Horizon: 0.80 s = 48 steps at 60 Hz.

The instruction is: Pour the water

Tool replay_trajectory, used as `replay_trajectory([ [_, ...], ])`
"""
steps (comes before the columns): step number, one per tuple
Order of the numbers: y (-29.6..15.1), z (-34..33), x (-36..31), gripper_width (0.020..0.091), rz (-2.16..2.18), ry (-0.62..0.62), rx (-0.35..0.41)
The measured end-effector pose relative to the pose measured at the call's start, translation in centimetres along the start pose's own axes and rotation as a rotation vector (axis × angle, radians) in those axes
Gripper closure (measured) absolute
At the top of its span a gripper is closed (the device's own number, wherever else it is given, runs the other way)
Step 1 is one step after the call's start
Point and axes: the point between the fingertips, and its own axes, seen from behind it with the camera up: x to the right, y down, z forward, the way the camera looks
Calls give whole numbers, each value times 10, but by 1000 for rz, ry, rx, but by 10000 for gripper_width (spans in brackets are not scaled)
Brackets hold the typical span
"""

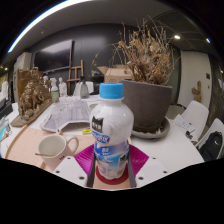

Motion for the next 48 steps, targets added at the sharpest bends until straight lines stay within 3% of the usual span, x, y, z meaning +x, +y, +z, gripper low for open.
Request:
replay_trajectory([
  [4, 9, -2, 2, 534, -4, 2, -32],
  [8, 14, -11, 1, 258, 10, 4, -77],
  [9, 13, -15, 1, 236, 14, 2, -80],
  [11, 10, -24, 2, 268, 20, 7, -88],
  [14, 4, -41, 3, 244, 18, 25, -97],
  [36, -49, -231, -61, 248, -48, 124, -154],
  [48, -58, -279, -81, 250, -88, 170, -129],
])
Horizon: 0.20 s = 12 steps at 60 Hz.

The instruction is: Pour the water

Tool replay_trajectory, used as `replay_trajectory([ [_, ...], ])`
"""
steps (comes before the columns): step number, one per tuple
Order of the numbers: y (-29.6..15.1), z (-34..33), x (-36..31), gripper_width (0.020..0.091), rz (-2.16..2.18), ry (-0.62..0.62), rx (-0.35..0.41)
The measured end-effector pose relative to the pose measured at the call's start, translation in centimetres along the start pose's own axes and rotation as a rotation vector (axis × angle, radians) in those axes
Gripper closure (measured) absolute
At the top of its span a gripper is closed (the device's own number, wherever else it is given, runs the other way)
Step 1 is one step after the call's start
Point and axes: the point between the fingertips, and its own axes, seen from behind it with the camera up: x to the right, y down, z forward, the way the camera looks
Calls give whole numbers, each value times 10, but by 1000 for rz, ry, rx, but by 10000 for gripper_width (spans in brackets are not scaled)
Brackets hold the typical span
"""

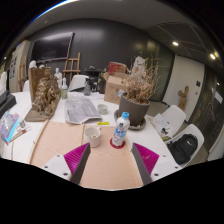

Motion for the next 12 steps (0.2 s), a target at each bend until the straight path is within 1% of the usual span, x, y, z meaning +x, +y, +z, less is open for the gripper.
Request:
replay_trajectory([
  [6, 1, -10, -6, 249, 43, -8, -11],
  [12, -3, -15, -15, 248, 50, -21, -3],
])
